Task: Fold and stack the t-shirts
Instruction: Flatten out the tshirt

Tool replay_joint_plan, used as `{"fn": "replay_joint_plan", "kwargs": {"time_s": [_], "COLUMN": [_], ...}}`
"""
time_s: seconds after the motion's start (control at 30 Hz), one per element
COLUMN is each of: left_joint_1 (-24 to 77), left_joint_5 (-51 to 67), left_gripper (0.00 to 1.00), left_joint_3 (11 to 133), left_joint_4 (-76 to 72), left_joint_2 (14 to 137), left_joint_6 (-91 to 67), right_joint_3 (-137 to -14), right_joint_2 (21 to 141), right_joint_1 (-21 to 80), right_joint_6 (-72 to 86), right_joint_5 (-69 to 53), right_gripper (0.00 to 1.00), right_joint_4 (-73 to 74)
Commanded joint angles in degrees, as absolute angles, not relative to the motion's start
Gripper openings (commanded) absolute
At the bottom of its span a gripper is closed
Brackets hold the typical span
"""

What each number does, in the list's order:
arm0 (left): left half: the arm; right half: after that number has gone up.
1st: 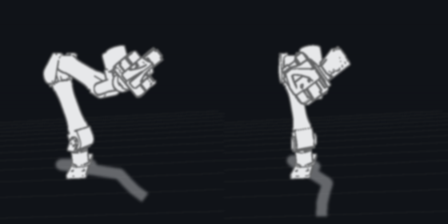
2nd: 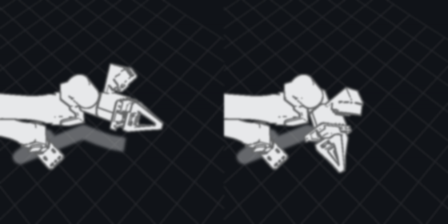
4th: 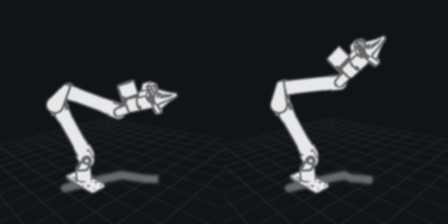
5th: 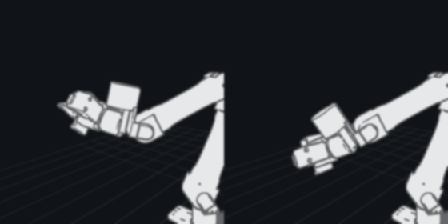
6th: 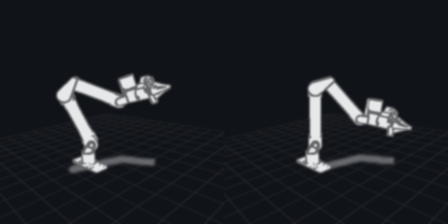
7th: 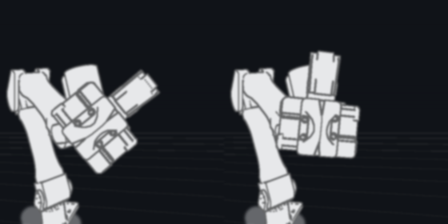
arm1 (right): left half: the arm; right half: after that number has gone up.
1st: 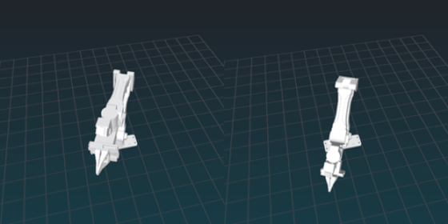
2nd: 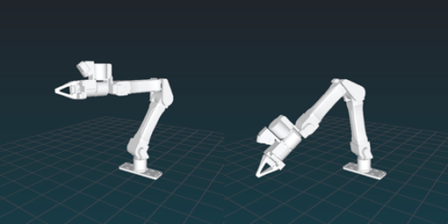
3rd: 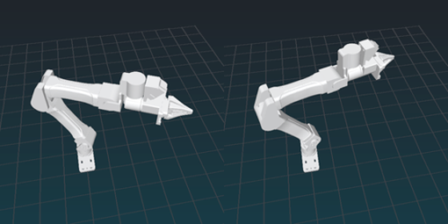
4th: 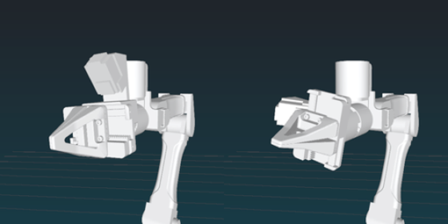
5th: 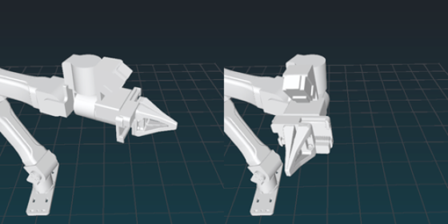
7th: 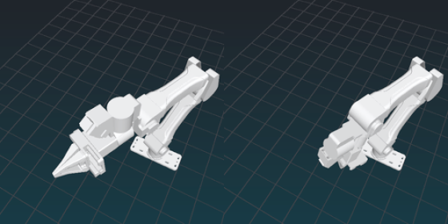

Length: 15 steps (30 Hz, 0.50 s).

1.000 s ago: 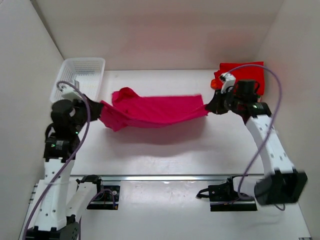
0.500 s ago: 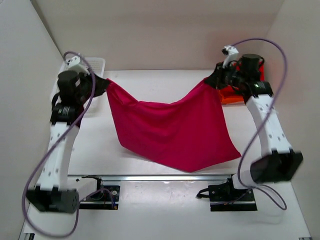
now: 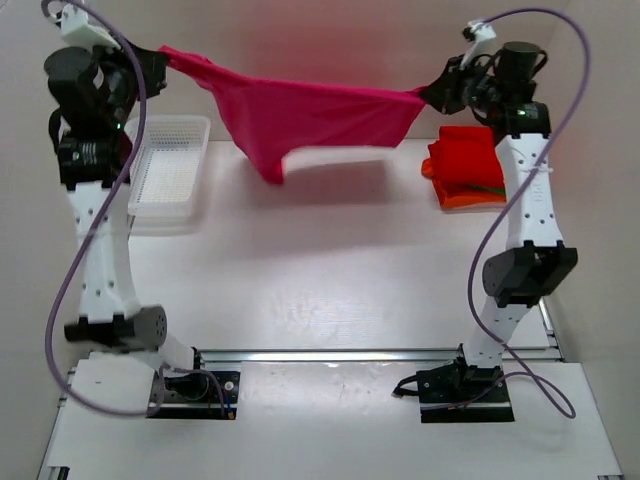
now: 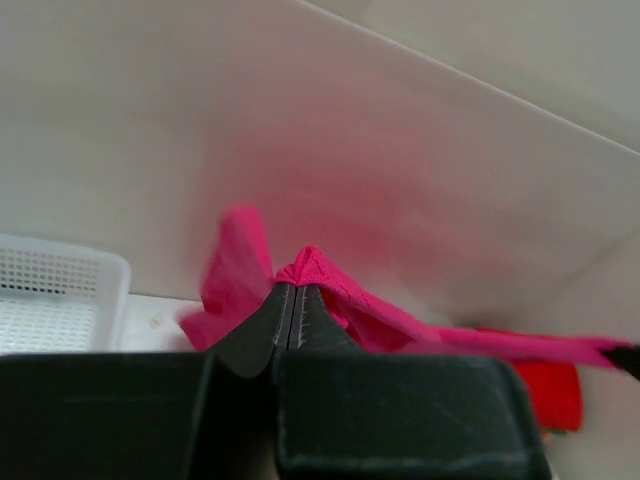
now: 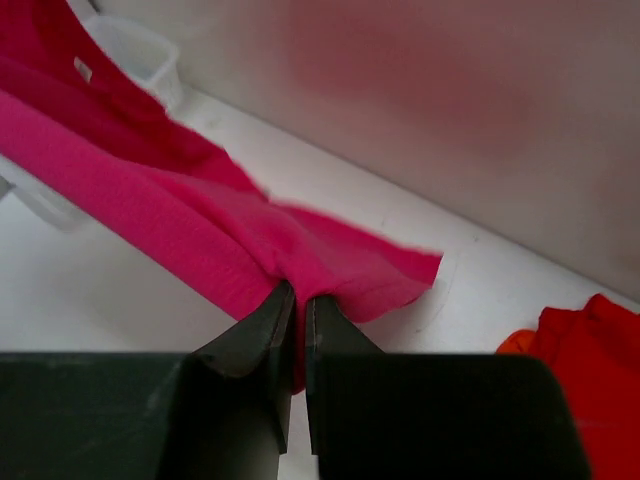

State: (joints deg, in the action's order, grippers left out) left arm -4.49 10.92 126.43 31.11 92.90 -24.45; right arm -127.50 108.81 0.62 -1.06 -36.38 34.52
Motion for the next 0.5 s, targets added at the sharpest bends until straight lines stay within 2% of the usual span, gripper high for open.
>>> {"fn": "replay_joint_plan", "kwargs": {"time_s": [0.0,0.1,0.27,0.43,0.47], "left_joint_1": [-2.8,-1.4,1.6,5.4,6.1], "left_joint_5": [8.8,8.9,10.0,8.7,8.6], "left_gripper": [0.0,0.0,0.0,0.0,0.0], "left_joint_3": [118.1,95.9,67.6,41.7,39.7], "left_joint_4": [27.8,21.7,17.0,18.5,19.5], "left_joint_2": [80.6,71.3,55.3,41.9,38.3], "left_joint_6": [-23.5,-26.0,-29.0,-30.4,-31.2], "right_joint_3": [-125.0,-119.3,-105.1,-73.7,-67.0], "right_joint_2": [104.0,103.1,101.3,91.5,89.0], "right_joint_1": [-3.2,-3.9,-4.4,-4.6,-4.8], "right_joint_6": [1.5,0.9,-2.7,2.1,4.5], "right_joint_5": [-40.9,-43.4,-41.5,-40.2,-40.9], "right_gripper": [0.0,0.0,0.0,0.0,0.0], "right_joint_4": [30.6,30.7,32.5,24.2,23.0]}}
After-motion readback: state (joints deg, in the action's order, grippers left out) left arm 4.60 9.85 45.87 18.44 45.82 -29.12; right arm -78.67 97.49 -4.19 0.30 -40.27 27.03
